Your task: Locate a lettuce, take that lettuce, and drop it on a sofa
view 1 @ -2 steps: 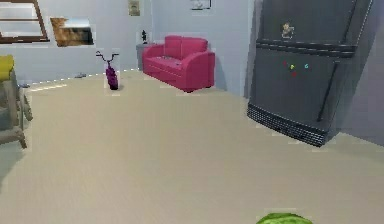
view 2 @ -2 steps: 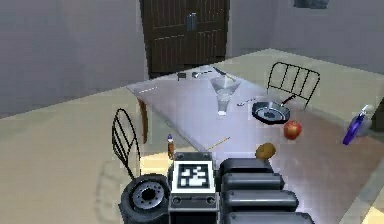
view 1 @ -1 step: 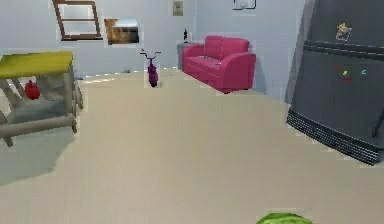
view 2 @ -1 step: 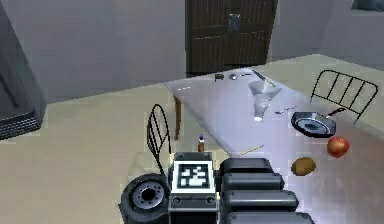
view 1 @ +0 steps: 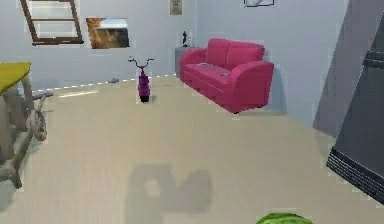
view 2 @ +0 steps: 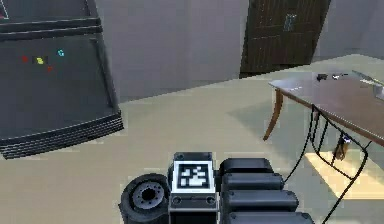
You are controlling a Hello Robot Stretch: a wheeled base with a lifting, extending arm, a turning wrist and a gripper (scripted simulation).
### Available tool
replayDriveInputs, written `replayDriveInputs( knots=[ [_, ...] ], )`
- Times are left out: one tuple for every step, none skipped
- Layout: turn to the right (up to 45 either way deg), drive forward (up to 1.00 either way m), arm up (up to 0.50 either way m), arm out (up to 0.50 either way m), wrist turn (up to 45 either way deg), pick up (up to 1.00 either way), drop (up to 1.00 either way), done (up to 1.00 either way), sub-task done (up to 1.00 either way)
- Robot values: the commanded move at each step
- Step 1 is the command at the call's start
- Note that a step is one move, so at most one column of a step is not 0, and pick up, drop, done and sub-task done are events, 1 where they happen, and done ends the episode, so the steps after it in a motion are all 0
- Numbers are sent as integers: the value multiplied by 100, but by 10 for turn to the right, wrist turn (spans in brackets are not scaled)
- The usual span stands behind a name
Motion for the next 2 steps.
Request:
replayDriveInputs(
  knots=[
    [0, 100, 0, 0, 0, 0, 0, 0, 0],
    [-30, 0, 0, 0, 0, 0, 0, 0, 0]
  ],
)
